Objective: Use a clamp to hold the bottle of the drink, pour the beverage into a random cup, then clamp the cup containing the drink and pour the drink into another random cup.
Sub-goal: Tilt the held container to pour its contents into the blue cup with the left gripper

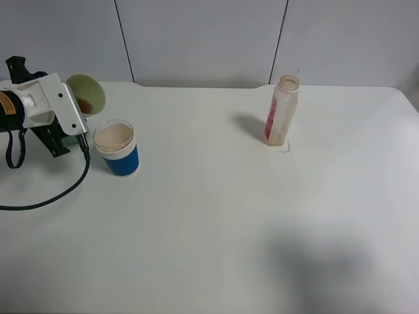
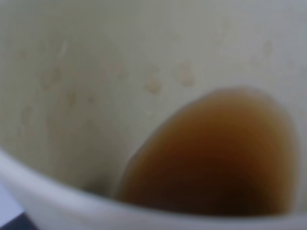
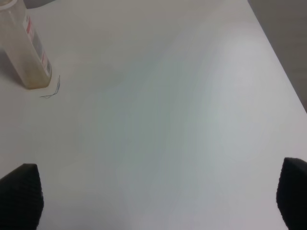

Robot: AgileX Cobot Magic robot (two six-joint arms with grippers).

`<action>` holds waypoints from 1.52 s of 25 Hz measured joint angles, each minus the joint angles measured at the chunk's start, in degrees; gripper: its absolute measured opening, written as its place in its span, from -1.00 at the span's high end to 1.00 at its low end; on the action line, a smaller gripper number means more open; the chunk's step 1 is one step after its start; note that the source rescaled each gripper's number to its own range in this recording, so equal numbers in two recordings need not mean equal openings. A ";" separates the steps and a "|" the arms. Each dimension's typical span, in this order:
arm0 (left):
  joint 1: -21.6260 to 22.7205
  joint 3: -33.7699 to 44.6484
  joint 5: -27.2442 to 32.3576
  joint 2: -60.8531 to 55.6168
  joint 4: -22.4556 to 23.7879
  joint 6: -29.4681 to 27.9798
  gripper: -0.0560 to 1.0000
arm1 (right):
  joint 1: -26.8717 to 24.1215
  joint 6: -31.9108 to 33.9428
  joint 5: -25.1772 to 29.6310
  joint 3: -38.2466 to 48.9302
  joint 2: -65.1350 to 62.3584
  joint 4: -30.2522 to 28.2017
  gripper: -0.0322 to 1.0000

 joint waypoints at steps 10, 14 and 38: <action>0.00 0.00 0.05 0.00 2.38 0.00 0.87 | 0.00 0.00 0.00 0.00 0.00 0.00 -0.95; 0.00 0.00 0.11 0.00 2.79 0.00 0.87 | 0.00 0.00 0.00 0.00 0.00 0.00 -0.95; 0.00 0.00 -1.01 0.00 4.42 4.41 0.87 | 0.00 0.00 0.00 0.00 0.00 0.00 -0.95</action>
